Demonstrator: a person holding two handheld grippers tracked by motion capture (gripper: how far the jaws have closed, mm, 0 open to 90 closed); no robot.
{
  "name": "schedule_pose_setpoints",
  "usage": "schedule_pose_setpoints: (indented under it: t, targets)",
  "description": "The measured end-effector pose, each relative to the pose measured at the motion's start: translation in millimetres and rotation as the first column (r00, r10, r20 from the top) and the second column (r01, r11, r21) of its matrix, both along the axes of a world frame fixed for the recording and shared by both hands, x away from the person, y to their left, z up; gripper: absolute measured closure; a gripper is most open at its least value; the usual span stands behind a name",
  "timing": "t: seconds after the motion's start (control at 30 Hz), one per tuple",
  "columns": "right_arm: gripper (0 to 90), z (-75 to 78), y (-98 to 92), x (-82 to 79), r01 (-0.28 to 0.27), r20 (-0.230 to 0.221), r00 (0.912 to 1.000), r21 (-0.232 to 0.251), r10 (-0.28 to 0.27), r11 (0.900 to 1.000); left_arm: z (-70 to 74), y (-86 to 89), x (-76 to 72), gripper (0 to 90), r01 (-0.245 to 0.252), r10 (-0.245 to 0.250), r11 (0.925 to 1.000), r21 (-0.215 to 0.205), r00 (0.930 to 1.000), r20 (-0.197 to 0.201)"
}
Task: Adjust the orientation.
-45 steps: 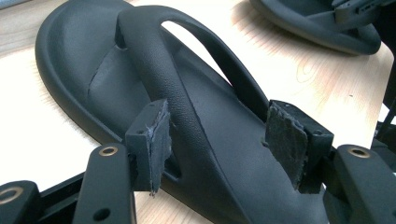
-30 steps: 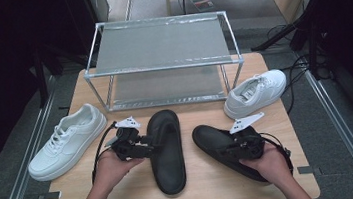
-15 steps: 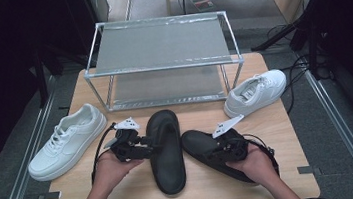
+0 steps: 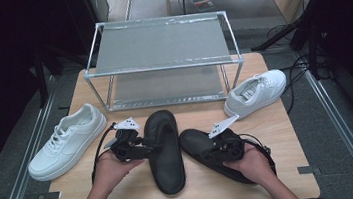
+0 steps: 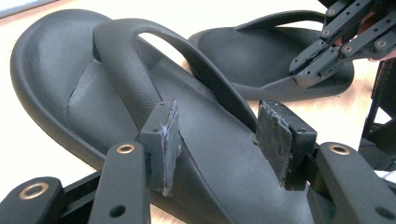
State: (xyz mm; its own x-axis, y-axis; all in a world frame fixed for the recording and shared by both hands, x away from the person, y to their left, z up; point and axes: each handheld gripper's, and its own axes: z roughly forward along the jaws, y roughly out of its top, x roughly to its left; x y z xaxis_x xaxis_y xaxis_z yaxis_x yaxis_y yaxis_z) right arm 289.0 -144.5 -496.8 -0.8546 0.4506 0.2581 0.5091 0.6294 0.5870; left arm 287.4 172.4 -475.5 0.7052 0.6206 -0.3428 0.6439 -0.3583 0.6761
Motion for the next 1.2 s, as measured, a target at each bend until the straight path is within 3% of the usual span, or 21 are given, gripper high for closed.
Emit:
schedule_pose_setpoints:
  t: [0.2, 0.43, 0.5, 0.57, 0.63, 0.77, 0.9, 1.07, 1.2]
  targets:
    - [85.9, 0.0, 4.1, -1.1, -0.009, 0.008, 0.9999, 0.004, 0.008, 1.000, 0.2, -1.2, 0.0, 52.1, 0.002, -0.002, 1.0000, -0.003, 1.0000, -0.001]
    - [84.5, -2.0, 11.8, -0.3, -0.009, -0.001, 1.0000, 0.020, 0.009, 1.000, 0.8, -2.7, 1.1, 64.3, 0.020, -0.020, 0.9995, -0.023, 0.9998, -0.008]
    - [82.3, -2.9, 10.7, 0.5, -0.006, -0.007, 1.0000, 0.030, 0.006, 1.000, 0.9, -4.0, 1.5, 69.4, 0.023, -0.023, 0.9995, -0.020, 0.9997, -0.006]
    - [74.2, -1.2, 8.0, -0.5, 0.011, 0.002, 0.9999, 0.044, -0.011, 0.999, 1.6, -6.0, 3.1, 74.6, 0.036, -0.036, 0.9991, -0.021, 0.9993, -0.004]
    - [73.2, 3.2, 2.5, -1.7, 0.027, 0.019, 0.9994, 0.072, -0.029, 0.997, 2.4, -9.6, 4.3, 78.4, 0.050, -0.050, 0.9986, -0.015, 0.9987, 0.002]
    - [71.7, 15.7, -14.1, -9.2, 0.093, 0.050, 0.9937, 0.128, -0.100, 0.987, 5.4, -23.9, 7.5, 87.7, 0.115, -0.115, 0.9932, 0.018, 0.9932, 0.018]
    - [79.8, 23.3, -29.4, -21.4, 0.141, 0.072, 0.9855, 0.151, -0.154, 0.978, 4.7, -39.3, 12.7, 89.3, 0.160, -0.161, 0.9867, 0.028, 0.9866, 0.028]
    - [90.0, 23.6, -40.5, -34.0, 0.179, 0.071, 0.9789, 0.153, -0.192, 0.972, -0.5, -55.6, 21.0, 90.0, 0.202, -0.203, 0.9789, 0.029, 0.9789, 0.022]
    - [90.0, 19.3, -44.5, -44.1, 0.201, 0.056, 0.9758, 0.148, -0.212, 0.968, -4.1, -71.5, 28.0, 89.9, 0.233, -0.234, 0.9720, 0.026, 0.9720, 0.021]
